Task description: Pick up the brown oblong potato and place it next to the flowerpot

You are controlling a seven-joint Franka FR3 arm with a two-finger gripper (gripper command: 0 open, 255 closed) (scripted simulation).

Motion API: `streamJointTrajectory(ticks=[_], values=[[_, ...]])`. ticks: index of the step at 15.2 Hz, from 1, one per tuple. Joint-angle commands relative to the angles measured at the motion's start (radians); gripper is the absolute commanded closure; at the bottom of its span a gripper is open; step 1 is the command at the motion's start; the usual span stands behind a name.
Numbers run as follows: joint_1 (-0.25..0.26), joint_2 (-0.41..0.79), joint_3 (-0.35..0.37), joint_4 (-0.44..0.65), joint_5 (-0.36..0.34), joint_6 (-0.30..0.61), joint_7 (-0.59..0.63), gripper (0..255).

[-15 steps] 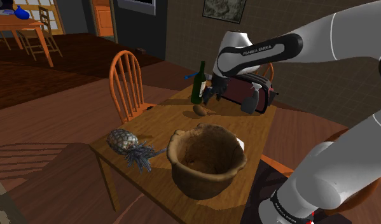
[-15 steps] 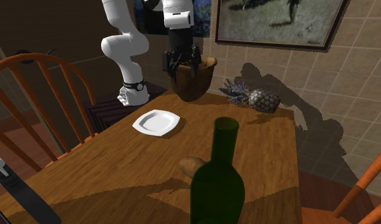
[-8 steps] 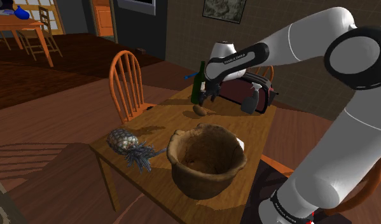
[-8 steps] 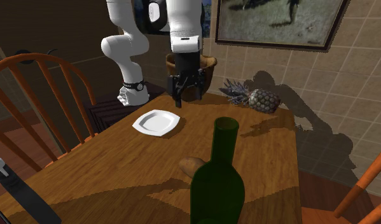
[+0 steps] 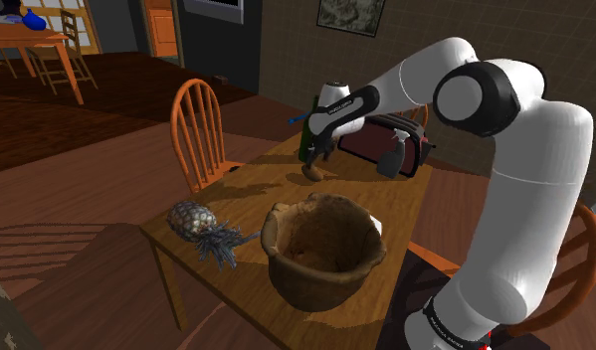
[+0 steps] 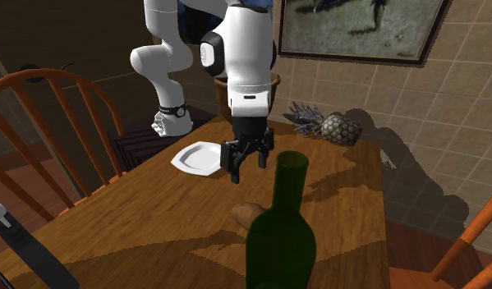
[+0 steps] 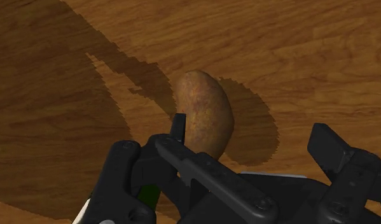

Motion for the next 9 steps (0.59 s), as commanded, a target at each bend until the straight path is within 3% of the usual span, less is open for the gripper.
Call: streamJointTrajectory(ticks=[1,4,9], values=[[-0.008,0.078,-0.001,0.074,0.0,0.005,-0.009,0],[-0.026,0.194,-0.002,0.192,0.001,0.007,-0.026,0],[-0.033,0.243,0.001,0.209,0.006,0.04,-0.03,0]])
